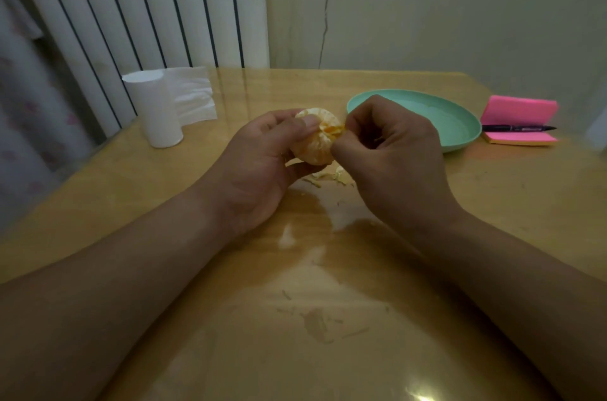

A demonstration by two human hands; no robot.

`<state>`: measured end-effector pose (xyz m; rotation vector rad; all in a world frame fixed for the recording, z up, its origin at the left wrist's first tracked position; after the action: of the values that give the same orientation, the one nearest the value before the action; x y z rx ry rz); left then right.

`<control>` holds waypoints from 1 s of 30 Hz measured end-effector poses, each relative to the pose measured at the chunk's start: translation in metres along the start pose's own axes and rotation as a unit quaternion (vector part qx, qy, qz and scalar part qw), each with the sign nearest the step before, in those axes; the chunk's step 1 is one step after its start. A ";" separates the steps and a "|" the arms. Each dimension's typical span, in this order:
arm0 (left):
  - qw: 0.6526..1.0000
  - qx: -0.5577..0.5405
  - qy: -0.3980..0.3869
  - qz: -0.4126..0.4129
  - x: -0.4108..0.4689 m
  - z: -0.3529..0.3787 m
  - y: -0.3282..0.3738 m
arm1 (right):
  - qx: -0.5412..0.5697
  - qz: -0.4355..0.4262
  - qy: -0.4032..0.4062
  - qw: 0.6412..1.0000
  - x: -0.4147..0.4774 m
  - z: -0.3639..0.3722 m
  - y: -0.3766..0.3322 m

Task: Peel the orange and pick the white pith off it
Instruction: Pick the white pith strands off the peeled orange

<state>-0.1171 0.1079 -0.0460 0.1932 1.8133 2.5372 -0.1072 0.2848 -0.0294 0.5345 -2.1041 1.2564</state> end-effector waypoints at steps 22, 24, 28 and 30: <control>0.999 -0.019 0.041 -0.015 0.009 -0.010 -0.002 | -0.031 0.100 -0.124 0.987 0.003 0.002 0.017; 1.000 -0.006 0.029 -0.009 0.009 -0.010 -0.001 | -0.020 0.094 -0.124 0.988 0.002 0.001 0.016; 0.999 0.022 0.033 -0.004 0.009 -0.010 -0.001 | -0.021 0.083 -0.118 0.989 0.003 0.001 0.017; 0.999 0.032 0.028 0.000 0.009 -0.010 -0.001 | -0.023 0.074 -0.116 0.990 0.003 0.000 0.018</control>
<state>-0.1266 0.0999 -0.0493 0.1230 1.9148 2.5112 -0.1204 0.2927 -0.0388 0.5347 -2.3983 1.2762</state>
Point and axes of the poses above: each hand's wrist, its own x-axis towards the middle knuckle, its own z-axis out of the palm, y = z × x, the point moved 2 cm from there along x, towards the middle knuckle, and after that the axes turned 3 degrees about y, right-handed, at the moved point
